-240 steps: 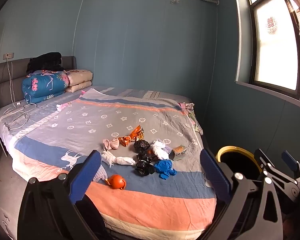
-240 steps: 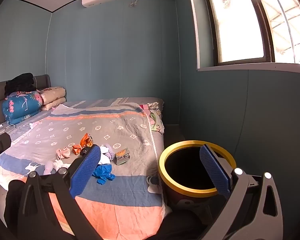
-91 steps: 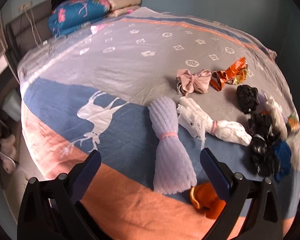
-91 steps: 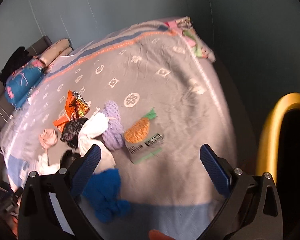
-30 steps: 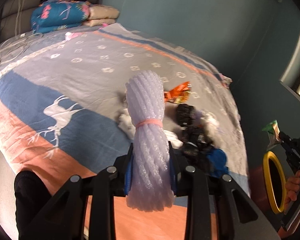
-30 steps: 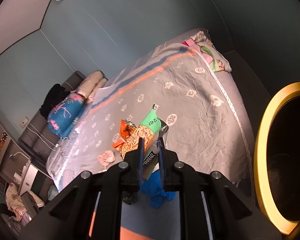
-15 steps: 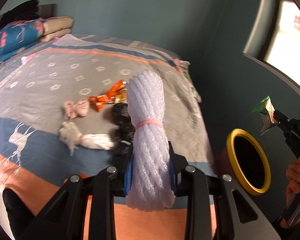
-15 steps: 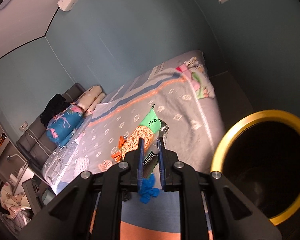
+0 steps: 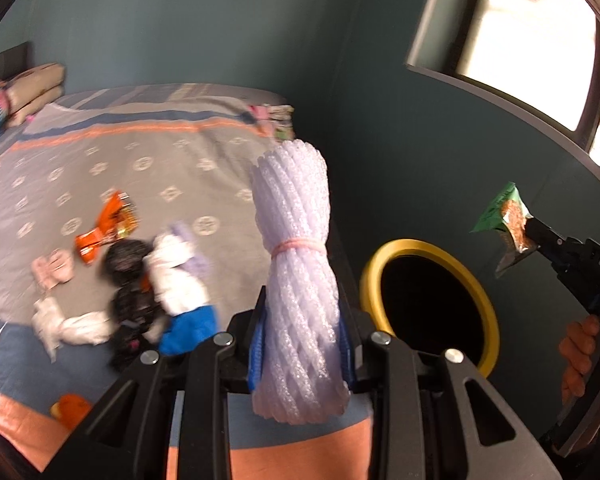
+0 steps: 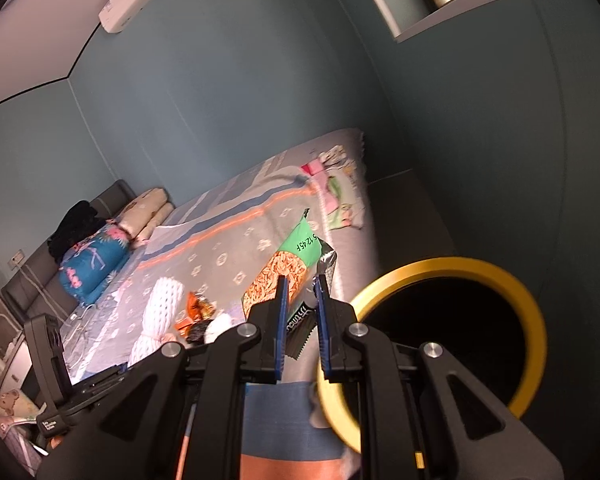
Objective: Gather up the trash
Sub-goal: 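Carry the mesh net and snack bag over the yellow-rimmed bin with both tools, then open both tools to drop the net and snack bag into the bin, then grasp the orange with left tool while right tool grasps the blue glove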
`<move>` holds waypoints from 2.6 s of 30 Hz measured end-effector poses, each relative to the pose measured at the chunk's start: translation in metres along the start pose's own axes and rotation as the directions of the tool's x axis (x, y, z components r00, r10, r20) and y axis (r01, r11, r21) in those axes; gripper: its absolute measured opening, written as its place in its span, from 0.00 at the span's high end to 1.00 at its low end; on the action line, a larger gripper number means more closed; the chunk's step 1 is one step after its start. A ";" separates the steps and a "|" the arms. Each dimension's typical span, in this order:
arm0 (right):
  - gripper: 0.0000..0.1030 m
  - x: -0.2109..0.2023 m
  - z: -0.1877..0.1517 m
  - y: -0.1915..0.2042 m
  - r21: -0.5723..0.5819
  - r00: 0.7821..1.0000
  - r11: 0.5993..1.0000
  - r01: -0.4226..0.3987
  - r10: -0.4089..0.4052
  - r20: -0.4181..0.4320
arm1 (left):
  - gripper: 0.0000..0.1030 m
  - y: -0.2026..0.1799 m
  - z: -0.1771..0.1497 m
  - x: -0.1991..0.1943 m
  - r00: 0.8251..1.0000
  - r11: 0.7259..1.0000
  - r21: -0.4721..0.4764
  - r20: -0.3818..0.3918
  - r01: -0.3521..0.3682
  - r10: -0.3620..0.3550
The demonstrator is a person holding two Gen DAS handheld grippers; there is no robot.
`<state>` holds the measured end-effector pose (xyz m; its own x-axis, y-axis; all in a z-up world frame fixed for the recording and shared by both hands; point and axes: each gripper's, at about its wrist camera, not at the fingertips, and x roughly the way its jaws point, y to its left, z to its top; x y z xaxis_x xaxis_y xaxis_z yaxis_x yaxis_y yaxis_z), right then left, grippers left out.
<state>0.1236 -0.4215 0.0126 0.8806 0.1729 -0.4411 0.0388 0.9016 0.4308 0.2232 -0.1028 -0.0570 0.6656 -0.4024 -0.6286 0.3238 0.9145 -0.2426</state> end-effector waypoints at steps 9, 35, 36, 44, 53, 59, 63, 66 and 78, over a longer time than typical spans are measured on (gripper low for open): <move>0.87 -0.011 0.007 -0.050 0.041 0.996 0.995 0.088 -0.088 0.019 | 0.73 -0.066 0.005 0.040 0.994 0.993 0.065 -0.058 0.095 -0.091; 0.58 0.023 -0.006 -0.121 0.179 0.969 0.953 0.246 -0.245 -0.028 | 0.34 -0.119 -0.016 0.111 0.959 0.970 0.003 -0.155 0.242 -0.239; 0.58 0.023 -0.007 -0.123 0.189 0.968 0.950 0.249 -0.248 -0.031 | 0.32 -0.116 -0.016 0.111 0.961 0.972 0.002 -0.152 0.236 -0.233; 0.41 0.017 -0.011 -0.107 0.161 0.958 0.945 0.283 -0.287 0.003 | 0.19 -0.089 -0.012 0.091 0.982 0.986 0.000 -0.082 0.169 -0.169; 0.28 0.028 -0.021 -0.066 0.059 0.964 0.963 0.263 -0.264 0.018 | 0.09 -0.052 -0.009 0.047 0.997 0.998 0.007 0.042 0.058 -0.058; 0.25 0.036 -0.029 -0.038 0.011 0.978 0.978 0.208 -0.208 -0.001 | 0.08 -0.021 -0.008 0.013 0.995 1.000 -0.029 0.096 0.007 -0.004; 0.25 0.044 -0.033 -0.010 -0.046 0.986 0.985 0.168 -0.168 -0.006 | 0.08 0.001 -0.009 -0.004 0.992 0.998 -0.045 0.120 -0.040 0.045; 0.25 0.049 -0.036 0.009 -0.080 0.990 0.988 0.136 -0.138 -0.016 | 0.08 0.022 -0.012 -0.017 0.988 0.995 -0.069 0.133 -0.076 0.084; 0.24 0.075 -0.054 0.088 -0.190 0.997 0.981 0.027 -0.039 -0.061 | 0.08 0.104 -0.043 -0.054 0.962 0.960 -0.172 0.123 -0.220 0.242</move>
<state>0.1675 -0.3076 -0.0245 0.8478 0.1616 -0.5051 -0.0280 0.9648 0.2616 0.1923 0.0153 -0.0802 0.8019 -0.1709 -0.5724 0.0493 0.9739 -0.2216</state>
